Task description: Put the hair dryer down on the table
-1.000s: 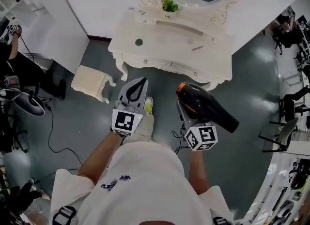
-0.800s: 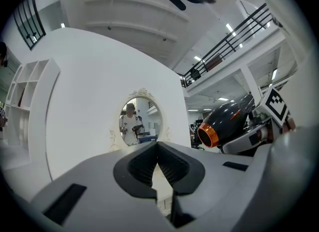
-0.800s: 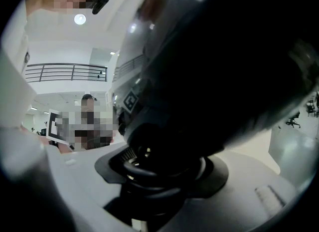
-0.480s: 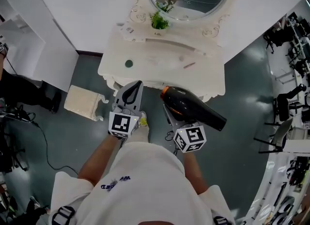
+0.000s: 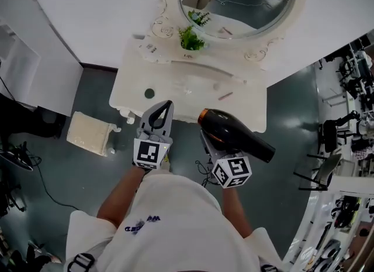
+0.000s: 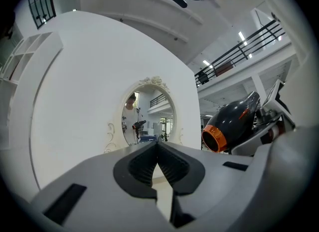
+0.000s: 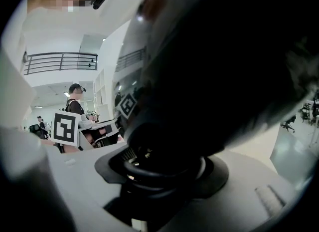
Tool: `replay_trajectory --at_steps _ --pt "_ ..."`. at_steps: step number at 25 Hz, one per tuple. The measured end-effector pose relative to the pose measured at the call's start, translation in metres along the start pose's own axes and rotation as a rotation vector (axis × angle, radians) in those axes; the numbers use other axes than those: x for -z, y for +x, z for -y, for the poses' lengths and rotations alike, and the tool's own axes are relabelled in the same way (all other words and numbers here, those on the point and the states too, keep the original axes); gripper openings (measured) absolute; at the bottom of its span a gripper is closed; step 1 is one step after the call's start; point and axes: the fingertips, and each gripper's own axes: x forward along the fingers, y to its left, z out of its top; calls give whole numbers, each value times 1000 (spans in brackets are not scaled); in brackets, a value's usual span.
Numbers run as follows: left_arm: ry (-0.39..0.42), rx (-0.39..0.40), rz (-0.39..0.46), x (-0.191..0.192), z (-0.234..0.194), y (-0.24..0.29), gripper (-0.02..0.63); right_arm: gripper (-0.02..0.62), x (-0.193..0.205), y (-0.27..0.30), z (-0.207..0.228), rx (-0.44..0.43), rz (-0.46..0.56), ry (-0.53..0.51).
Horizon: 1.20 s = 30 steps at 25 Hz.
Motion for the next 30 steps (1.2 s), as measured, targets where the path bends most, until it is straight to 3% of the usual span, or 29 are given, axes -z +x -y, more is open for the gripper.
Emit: replay_trajectory --at_steps 13,21,30 --pt "-34 -5 -21 25 -54 58 9 301 1 81 26 -34 -47 30" --pt "-32 47 -55 41 -42 84 9 301 -2 95 60 40 -9 97" --pt "-48 -10 -74 60 -56 89 9 301 14 102 92 72 -14 125"
